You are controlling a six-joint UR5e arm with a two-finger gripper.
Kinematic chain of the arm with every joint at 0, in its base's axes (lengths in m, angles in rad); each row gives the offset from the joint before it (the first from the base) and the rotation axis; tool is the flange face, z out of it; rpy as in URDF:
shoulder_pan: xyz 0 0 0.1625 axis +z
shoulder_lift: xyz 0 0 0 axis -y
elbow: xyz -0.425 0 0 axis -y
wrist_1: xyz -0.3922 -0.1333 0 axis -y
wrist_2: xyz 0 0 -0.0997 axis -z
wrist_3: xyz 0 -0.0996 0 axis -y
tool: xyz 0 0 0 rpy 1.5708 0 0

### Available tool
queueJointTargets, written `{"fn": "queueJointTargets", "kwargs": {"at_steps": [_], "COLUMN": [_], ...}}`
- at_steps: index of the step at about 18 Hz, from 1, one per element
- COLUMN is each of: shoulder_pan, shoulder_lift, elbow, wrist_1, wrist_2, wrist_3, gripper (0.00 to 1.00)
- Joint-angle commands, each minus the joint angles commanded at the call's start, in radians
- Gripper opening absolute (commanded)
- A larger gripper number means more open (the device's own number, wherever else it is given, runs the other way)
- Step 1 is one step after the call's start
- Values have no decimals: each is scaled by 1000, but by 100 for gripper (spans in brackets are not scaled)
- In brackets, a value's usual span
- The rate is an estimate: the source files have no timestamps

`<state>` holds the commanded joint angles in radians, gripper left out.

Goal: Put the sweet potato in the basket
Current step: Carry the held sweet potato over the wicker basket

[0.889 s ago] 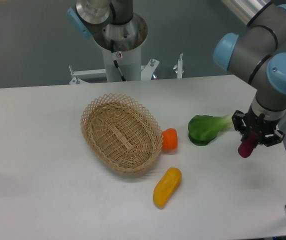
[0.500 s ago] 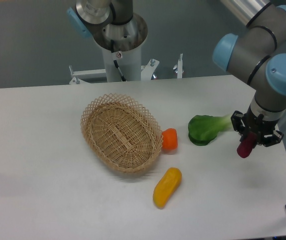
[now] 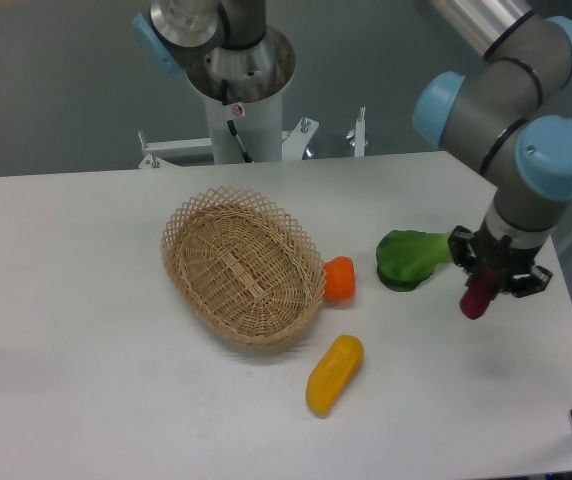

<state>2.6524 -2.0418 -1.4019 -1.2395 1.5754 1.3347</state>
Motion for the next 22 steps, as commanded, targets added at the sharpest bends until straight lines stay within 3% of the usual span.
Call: {"fn": "queueJointTargets", "kwargs": {"at_steps": [5,11,17,20,22], "shoulder_pan": [-66,-153,-256,-285,-302], "shoulder_lift": [67,146,222,261,279], "elbow": [-113,-278,-414,-486,-528], "wrist_1": [9,67,68,71,71], "wrist_2": [-11,-25,-25,-26,-26], "wrist_3": [-3,-3,-15,-14,-14], "gripper": [15,15,15,16,23]}}
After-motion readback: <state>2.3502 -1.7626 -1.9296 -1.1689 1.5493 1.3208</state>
